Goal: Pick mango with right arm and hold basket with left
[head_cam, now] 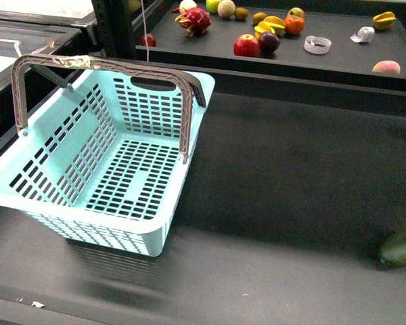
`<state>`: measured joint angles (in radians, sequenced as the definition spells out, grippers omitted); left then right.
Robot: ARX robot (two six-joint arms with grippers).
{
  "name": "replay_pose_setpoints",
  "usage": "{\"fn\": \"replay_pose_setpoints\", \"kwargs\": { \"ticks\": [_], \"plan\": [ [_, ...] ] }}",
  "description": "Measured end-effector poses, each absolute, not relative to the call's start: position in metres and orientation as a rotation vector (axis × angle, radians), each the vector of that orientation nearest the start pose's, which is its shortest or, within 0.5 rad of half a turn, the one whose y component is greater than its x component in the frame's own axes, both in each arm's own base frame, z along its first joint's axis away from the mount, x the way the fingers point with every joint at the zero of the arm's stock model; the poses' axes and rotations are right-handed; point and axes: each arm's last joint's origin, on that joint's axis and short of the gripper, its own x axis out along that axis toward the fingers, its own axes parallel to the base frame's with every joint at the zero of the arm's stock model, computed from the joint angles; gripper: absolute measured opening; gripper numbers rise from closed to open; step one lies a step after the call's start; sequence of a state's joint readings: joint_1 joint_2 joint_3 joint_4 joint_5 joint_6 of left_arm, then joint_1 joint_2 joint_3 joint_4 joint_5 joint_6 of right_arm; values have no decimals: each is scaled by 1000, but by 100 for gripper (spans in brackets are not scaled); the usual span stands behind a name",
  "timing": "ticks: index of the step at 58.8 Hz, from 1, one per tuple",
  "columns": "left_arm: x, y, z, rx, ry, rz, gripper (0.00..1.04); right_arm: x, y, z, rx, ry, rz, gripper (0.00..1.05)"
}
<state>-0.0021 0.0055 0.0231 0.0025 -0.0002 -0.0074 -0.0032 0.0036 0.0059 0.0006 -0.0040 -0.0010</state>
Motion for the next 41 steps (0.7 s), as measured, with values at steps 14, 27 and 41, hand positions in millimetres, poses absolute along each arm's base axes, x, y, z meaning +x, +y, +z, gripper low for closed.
{"fn": "replay_pose_setpoints", "kwargs": {
  "ticks": [14,27,41],
  "plan": [
    [97,0,171,-7,-20,-2,64,98,0,165,-1,-2,1,96],
    [97,0,171,-6,-20,-2,97,98,0,165,-1,-2,1,96],
    [98,-1,172,-31,-26,82,97,98,0,165,-1,-2,0,96]
  ]
}}
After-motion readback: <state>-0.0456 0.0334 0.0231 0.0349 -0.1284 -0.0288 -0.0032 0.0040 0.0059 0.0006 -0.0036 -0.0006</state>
